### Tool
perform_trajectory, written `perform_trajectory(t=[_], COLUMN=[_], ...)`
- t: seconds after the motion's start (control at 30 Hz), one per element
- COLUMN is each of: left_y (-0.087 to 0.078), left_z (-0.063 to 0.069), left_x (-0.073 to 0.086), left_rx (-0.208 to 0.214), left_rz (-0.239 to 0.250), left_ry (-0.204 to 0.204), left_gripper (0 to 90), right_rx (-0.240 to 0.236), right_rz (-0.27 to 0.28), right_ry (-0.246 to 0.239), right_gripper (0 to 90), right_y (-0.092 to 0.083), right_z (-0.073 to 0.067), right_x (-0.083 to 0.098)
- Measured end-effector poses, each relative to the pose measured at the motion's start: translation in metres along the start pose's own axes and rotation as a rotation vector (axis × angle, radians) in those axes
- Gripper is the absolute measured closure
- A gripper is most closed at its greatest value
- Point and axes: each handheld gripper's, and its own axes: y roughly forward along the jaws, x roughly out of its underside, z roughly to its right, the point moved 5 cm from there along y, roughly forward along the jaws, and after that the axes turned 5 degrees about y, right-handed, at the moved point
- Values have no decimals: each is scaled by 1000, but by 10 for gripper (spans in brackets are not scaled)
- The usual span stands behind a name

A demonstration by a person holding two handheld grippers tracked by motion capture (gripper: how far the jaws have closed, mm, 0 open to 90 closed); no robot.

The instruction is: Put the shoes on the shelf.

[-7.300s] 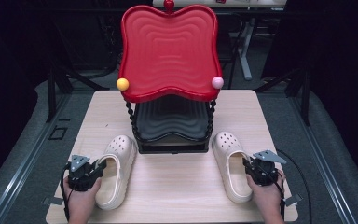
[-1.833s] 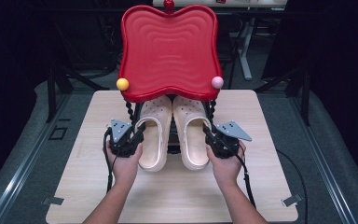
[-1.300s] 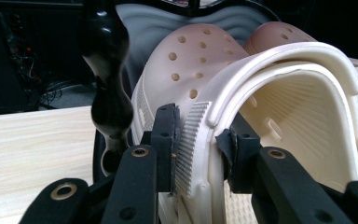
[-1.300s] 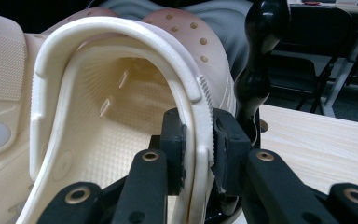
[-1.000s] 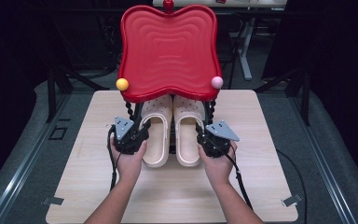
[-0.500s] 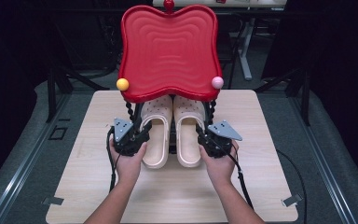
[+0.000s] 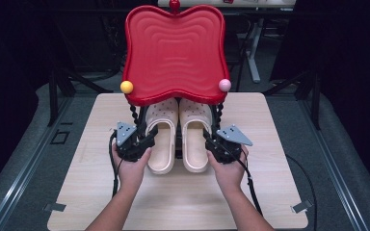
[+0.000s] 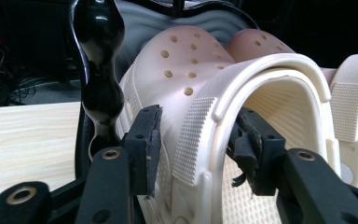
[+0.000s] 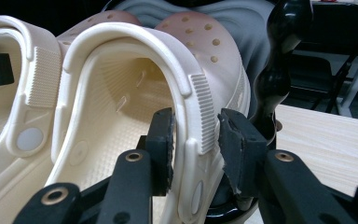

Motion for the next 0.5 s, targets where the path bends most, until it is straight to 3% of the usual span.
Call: perform_trajectory(t=[0.5], left_y=[-18], left_z=[2], left_x=[-7], left_rx=[12], left_rz=[27], left_ry=[10], left_gripper=[504], right_rx=[-7], right_rz=[36], right_ry=[-8], right_gripper=[620], right_y=[-19], right_z=[-2], right_x=[-6])
